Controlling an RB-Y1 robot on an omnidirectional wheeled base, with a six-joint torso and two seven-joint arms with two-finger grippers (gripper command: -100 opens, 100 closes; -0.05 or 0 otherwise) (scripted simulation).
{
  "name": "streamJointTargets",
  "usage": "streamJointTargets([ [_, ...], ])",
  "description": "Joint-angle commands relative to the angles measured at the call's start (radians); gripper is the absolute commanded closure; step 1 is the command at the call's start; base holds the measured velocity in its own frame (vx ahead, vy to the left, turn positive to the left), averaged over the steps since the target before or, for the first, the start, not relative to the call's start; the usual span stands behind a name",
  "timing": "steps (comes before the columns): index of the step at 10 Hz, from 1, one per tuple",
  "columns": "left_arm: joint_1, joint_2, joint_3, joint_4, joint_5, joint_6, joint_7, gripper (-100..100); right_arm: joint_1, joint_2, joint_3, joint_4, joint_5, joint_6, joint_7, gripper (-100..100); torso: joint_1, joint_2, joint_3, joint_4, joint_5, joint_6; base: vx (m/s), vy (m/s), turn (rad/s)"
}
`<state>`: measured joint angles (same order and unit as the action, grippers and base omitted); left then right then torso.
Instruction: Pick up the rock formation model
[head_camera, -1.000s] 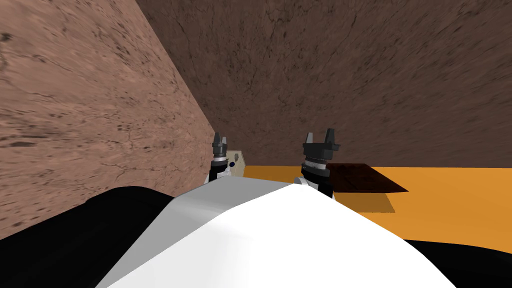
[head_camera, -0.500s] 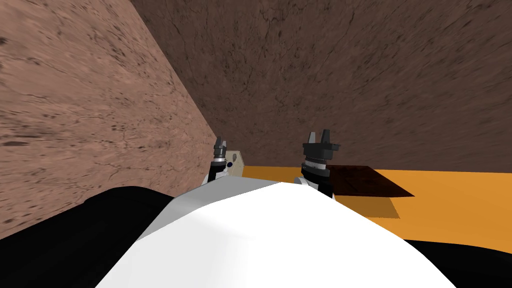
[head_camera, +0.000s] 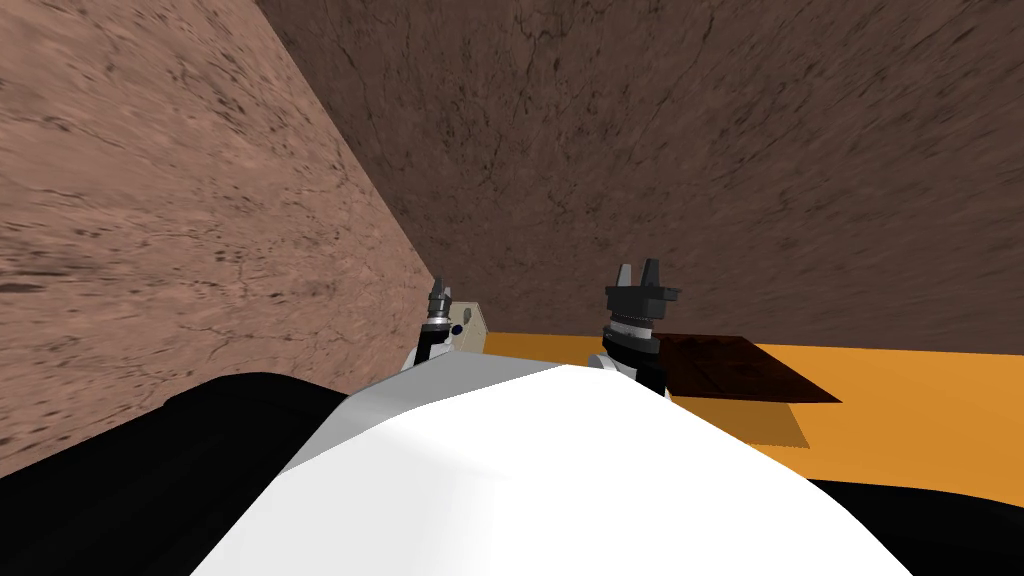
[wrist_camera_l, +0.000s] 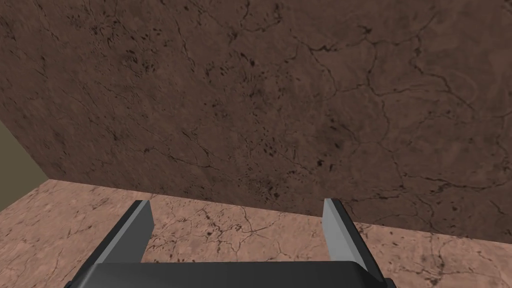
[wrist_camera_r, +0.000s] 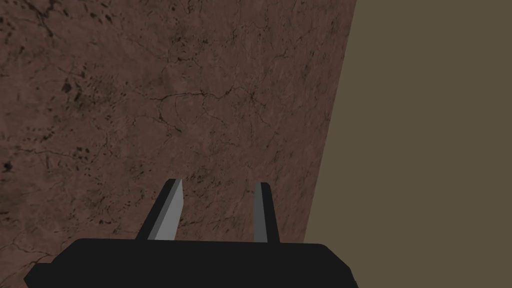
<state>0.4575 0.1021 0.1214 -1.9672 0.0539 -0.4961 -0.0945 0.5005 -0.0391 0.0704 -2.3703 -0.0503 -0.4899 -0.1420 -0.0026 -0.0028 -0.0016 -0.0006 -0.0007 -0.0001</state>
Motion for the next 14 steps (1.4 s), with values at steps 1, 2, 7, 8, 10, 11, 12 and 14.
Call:
streamJointTargets([
  [1,-0.013,0.005,0.012,0.046,0.004,0.003,0.005,-100,0.000,0.000,0.000,0.000,0.000,0.000,0.000,0,0.000,0.000,0.000,0.000,0.000,0.000,0.035,-0.043,0.025],
  [2,-0.029,0.014,0.034,0.087,0.013,0.015,0.016,-100,0.000,0.000,0.000,0.000,0.000,0.000,0.000,0,0.000,0.000,0.000,0.000,0.000,0.000,0.039,-0.063,0.045],
  [7,-0.065,0.032,0.082,0.208,0.031,0.043,0.039,-100,0.000,0.000,0.000,0.000,0.000,0.000,0.000,0,0.000,0.000,0.000,0.000,0.000,0.000,0.037,-0.051,0.037],
  [8,-0.085,0.039,0.106,0.235,0.040,0.059,0.051,-100,0.000,0.000,0.000,0.000,0.000,0.000,0.000,0,0.000,0.000,0.000,0.000,0.000,0.000,0.045,-0.049,0.056],
  [10,-0.106,0.046,0.130,0.289,0.050,0.075,0.064,-100,0.000,0.000,0.000,0.000,0.000,0.000,0.000,0,0.000,0.000,0.000,0.000,0.000,0.000,0.046,-0.055,0.040],
  [11,-0.106,0.046,0.130,0.313,0.050,0.075,0.064,-100,0.000,0.000,0.000,0.000,0.000,0.000,0.000,0,-0.001,-0.001,0.000,0.000,0.000,0.000,0.043,-0.055,0.034],
  [12,-0.106,0.046,0.130,0.326,0.050,0.075,0.064,-100,0.000,0.000,0.000,0.000,0.000,0.000,0.000,0,0.000,-0.001,0.000,0.000,0.000,0.000,0.020,-0.022,-0.005],
  [14,-0.127,0.052,0.155,0.387,0.059,0.093,0.077,-100,0.000,0.000,0.000,0.000,0.000,0.000,0.000,0,0.001,0.000,0.000,0.000,0.000,0.000,0.041,-0.041,0.043],
])
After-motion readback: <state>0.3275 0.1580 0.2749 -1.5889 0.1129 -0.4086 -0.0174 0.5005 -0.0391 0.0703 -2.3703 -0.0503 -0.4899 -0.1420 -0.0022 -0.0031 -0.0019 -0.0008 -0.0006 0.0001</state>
